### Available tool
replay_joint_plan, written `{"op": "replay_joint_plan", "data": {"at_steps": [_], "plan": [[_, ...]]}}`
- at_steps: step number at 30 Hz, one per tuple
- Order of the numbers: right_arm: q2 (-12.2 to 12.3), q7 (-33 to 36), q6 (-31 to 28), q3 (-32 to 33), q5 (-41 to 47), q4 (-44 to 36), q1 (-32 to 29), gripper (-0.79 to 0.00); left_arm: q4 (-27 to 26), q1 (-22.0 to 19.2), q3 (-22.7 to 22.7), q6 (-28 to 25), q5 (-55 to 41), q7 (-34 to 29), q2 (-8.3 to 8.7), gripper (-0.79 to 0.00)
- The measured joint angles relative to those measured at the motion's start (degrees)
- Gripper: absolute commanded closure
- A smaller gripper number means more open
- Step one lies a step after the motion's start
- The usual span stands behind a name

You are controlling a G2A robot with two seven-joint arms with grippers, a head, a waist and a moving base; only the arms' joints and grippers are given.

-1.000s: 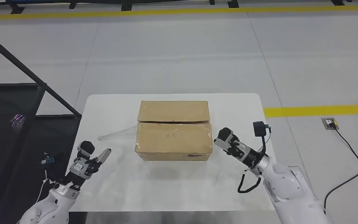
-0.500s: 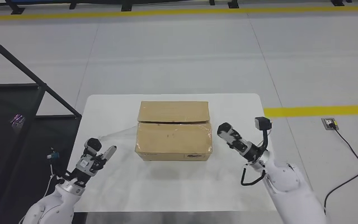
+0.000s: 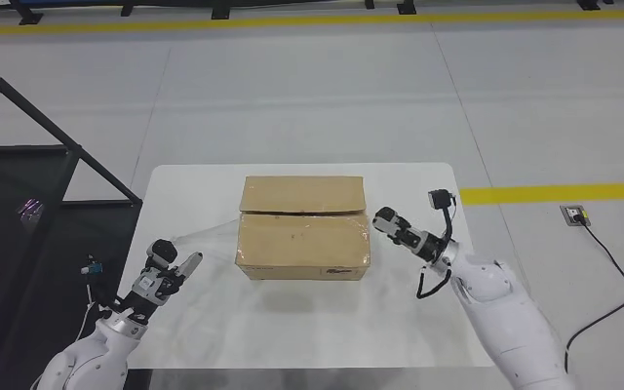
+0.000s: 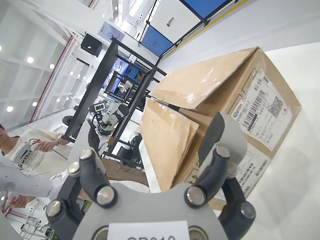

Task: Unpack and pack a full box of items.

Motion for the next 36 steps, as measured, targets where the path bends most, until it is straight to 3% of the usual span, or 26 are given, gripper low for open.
{"op": "replay_joint_plan", "data": {"at_steps": [7, 14, 20, 25, 36], "plan": [[-0.44, 4.75, -1.53, -2.15, 5.06, 2.71, 1.71, -0.785, -0.43, 0.37, 0.37, 1.00, 0.18, 0.52, -0.06, -0.785], [-0.24, 17.99, -3.84, -1.96, 23.47, 3.16, 1.98, -0.785, -0.63, 0.37, 0.91, 1.44, 0.63, 0.74, -0.04, -0.785], [1.26, 24.80, 1.14, -0.72, 33.57, -3.01, -0.11, -0.785, -1.11, 0.49, 1.30, 1.73, 0.67, 1.42, -0.06, -0.785], [3.33, 29.22, 5.55, 0.57, 33.59, -9.30, -2.87, -0.785, -1.35, 0.34, 1.58, 2.88, -0.50, 2.32, -0.17, -0.785], [7.52, 34.15, 10.48, -3.16, 21.76, -14.36, -5.66, -0.785, -1.48, -0.12, 3.12, 0.90, 1.53, -2.22, 0.15, -0.785]]}}
